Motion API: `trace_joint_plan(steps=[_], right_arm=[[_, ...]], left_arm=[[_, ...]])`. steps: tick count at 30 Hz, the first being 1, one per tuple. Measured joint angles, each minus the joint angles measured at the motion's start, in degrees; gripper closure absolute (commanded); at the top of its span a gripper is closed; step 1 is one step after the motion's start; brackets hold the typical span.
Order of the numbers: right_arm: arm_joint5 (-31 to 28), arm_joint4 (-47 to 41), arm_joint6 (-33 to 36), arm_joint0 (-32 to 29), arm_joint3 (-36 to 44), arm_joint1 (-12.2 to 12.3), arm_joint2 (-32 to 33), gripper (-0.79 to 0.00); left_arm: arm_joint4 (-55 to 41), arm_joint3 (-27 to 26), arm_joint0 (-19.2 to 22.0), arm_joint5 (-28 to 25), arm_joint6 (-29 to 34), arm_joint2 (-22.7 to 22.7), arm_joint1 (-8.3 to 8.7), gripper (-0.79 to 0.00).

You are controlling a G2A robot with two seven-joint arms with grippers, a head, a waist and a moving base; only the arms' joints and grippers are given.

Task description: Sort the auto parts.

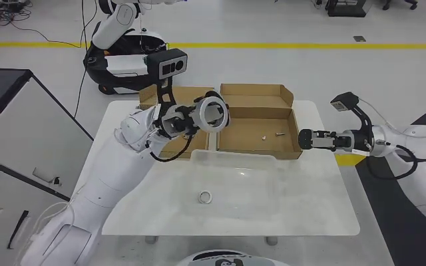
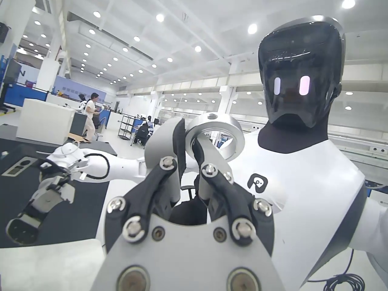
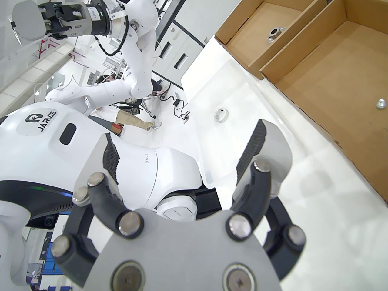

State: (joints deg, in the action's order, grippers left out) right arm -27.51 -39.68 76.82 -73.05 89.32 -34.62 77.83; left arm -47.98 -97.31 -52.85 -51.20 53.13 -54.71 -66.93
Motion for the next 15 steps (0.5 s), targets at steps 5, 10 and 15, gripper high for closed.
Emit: trace_joint_plan(steps=[5, 10, 15], right_arm=[[0.0, 0.0, 0.0, 0.0, 0.0, 0.0, 0.0, -0.785], [0.0, 0.0, 0.0, 0.0, 0.0, 0.0, 0.0, -0.785], [0.0, 0.0, 0.0, 0.0, 0.0, 0.0, 0.0, -0.785]], left_arm=[[-6.84, -3.01, 0.17, -0.62, -0.62, 0.92, 0.18, 0.0], [-13.46, -5.6, -0.53, 1.59, 1.62, -0.76, -0.11, 0.0], [-15.83, -5.54, -1.73, 6.15, 6.2, -3.57, -1.0, 0.0]])
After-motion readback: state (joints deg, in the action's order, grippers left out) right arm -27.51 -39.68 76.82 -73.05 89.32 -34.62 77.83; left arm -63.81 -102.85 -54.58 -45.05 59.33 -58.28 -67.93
